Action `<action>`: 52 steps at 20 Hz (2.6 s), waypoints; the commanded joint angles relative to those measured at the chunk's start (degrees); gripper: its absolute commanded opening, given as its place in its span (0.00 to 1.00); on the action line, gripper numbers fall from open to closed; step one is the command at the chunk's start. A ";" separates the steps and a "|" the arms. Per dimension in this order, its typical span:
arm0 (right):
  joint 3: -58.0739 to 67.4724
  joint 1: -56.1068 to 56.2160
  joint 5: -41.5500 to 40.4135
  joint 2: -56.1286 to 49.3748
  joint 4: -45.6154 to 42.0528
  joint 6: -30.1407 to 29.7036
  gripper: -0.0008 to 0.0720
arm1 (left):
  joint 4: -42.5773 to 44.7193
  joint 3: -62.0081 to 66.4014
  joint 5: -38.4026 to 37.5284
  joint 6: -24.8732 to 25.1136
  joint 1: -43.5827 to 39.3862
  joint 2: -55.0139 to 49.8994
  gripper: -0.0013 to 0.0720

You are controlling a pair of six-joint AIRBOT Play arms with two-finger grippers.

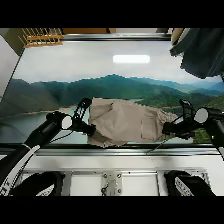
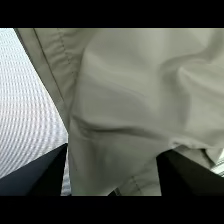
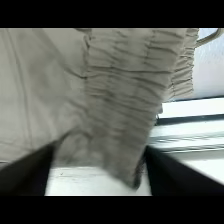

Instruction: Fold the clothes and pants, and hang the long-sleeved shirts on hangers.

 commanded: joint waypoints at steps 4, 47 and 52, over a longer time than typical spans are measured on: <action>11.19 -11.54 4.31 3.13 1.14 -6.23 0.88 | -0.04 8.55 -2.95 -4.85 2.60 9.81 0.78; 2.89 -21.18 -1.53 -31.80 36.85 -46.21 0.98 | -6.34 4.70 0.94 -12.00 0.09 6.93 0.76; 2.82 -15.91 -1.66 -32.50 37.18 -46.16 0.97 | -6.34 4.70 0.96 -12.00 0.09 6.93 0.76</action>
